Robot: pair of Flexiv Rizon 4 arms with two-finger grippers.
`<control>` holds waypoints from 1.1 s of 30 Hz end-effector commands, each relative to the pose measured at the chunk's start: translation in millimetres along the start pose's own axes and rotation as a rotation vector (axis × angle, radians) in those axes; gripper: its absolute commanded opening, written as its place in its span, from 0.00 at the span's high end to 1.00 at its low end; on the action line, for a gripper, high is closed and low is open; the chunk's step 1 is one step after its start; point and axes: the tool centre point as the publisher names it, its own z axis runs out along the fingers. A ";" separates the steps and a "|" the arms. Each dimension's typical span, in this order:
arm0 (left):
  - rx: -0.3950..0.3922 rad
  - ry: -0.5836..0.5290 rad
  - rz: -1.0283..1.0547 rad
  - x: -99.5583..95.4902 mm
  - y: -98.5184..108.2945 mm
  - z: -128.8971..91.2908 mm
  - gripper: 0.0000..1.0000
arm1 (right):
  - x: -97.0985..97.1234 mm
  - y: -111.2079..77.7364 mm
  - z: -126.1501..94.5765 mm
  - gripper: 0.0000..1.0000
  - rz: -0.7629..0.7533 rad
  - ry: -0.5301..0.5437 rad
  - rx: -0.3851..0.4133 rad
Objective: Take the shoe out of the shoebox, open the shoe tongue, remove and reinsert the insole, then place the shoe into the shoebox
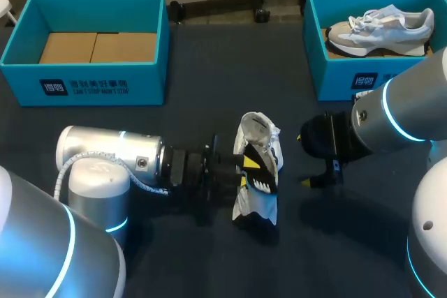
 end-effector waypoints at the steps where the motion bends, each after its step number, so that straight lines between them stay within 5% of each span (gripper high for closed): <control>1: 0.001 -0.005 0.000 2.9 -10.0 -4.2 0.66 | 1.5 -1.3 -1.1 0.00 -0.001 -0.002 -0.003; 13: 0.003 0.006 0.017 3.9 -31.9 -11.6 0.64 | 1.5 -1.3 -1.1 0.00 -0.001 -0.002 -0.003; 15: 0.002 0.008 0.014 4.8 -32.2 -11.6 0.68 | 1.5 -1.3 -1.1 0.00 -0.001 -0.002 -0.003; 16: -0.002 0.012 0.005 7.7 -29.6 -11.3 0.93 | 1.5 -1.3 -1.1 0.00 -0.001 -0.002 -0.003; 17: -0.002 0.014 0.000 8.6 -27.6 -10.7 1.00 | 1.5 -1.3 -1.1 0.00 -0.001 -0.002 -0.003; 33: -0.033 0.023 0.087 7.2 8.7 -1.3 1.00 | 1.5 -1.3 -1.1 0.00 -0.001 -0.002 -0.003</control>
